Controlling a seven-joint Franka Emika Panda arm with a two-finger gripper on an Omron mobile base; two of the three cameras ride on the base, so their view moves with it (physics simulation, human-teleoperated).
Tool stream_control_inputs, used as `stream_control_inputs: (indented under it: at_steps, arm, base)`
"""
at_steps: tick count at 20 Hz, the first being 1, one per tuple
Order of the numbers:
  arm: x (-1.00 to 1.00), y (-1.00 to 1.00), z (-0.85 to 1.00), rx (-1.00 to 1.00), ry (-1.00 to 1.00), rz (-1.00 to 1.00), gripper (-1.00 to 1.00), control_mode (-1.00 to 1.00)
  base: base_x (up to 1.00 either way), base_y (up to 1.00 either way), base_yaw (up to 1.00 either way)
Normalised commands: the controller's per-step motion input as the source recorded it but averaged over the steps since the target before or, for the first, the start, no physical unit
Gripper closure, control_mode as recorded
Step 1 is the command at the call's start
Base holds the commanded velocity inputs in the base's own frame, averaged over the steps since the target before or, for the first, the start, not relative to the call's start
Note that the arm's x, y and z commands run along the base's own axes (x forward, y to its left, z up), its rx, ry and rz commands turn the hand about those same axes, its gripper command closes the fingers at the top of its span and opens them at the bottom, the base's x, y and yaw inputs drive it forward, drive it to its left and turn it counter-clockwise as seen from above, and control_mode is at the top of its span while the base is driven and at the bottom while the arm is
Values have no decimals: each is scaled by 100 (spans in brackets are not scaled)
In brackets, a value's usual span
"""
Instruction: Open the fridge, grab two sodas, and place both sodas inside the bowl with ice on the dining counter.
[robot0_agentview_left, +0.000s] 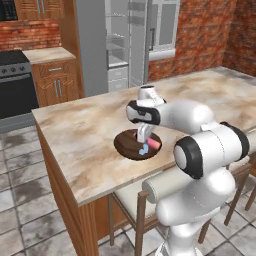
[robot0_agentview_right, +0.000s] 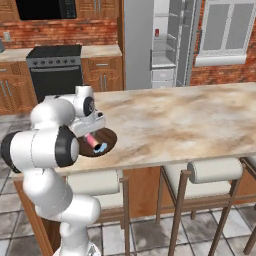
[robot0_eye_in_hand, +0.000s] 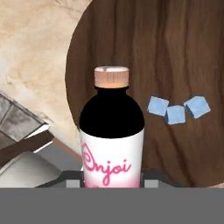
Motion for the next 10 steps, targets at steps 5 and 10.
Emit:
stream_control_inputs:
  at_steps: [5,10]
  arm:
    - [55,0,-26,0,2,7,100,-100]
    - [45,1,-31,0,3,5,100,-100]
  base:
    - [0,0,0]
    - [0,0,0]
